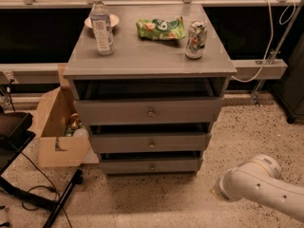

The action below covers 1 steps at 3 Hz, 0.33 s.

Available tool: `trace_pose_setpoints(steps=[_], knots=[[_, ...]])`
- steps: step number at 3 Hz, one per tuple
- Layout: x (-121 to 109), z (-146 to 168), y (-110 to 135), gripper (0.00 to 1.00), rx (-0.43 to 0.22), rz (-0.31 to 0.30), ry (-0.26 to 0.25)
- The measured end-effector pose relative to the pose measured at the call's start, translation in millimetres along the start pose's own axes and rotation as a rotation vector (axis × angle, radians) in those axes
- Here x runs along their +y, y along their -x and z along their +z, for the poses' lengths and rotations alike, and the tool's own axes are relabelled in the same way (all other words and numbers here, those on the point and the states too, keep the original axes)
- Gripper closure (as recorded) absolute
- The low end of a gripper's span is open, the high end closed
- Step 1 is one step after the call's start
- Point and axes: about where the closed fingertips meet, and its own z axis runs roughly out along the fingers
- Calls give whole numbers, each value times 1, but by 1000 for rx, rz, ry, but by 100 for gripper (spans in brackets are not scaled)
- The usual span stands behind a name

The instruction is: Close middle drawer

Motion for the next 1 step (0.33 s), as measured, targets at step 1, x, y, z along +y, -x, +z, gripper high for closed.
trace_pose_setpoints(steps=[1], knots=[[-8,-26,1,49,-13,29,-65]])
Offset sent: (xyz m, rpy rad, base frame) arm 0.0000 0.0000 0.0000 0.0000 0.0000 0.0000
